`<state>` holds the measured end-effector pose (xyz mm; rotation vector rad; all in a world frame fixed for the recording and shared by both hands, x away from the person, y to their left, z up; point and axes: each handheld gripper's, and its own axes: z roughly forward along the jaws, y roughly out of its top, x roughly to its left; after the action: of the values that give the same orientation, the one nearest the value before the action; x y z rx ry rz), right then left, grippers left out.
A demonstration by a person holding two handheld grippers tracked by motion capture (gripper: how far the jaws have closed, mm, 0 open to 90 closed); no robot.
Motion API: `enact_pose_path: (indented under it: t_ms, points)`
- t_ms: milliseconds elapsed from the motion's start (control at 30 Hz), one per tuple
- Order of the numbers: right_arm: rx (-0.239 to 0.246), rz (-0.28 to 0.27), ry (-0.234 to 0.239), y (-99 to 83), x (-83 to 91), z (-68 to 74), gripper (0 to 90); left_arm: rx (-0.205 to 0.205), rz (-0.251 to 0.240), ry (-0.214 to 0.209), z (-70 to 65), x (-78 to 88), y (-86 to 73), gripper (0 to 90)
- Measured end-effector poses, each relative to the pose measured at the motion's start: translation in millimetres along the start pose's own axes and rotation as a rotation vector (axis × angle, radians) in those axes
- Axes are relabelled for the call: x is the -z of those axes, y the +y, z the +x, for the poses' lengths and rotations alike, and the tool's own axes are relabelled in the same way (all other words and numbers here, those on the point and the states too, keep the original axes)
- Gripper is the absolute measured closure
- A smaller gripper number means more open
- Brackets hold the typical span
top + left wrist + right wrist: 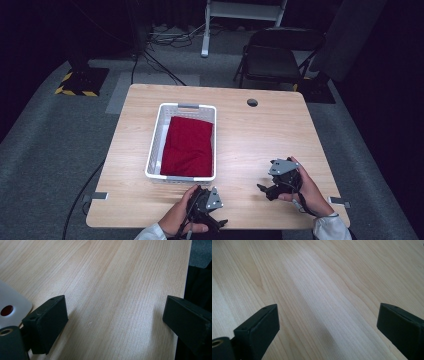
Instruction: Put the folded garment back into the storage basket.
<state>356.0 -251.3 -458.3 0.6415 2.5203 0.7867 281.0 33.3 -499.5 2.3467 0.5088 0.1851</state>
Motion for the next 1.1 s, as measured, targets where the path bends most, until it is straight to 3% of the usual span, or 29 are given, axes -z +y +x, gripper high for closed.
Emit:
enact_pose_path:
  t_ms: [367, 1100]
  points:
    - [-0.014, 0.007, 0.002, -18.6, 0.9, 0.7, 4.1, 0.001, -0.007, 0.002, -0.2, -0.2, -0.7, 5.7]
    - [-0.108, -0.019, 0.047, -54.3, 6.9, 1.7, 4.1, -0.001, -0.007, 0.000, -0.1, -0.3, -0.5, 5.7]
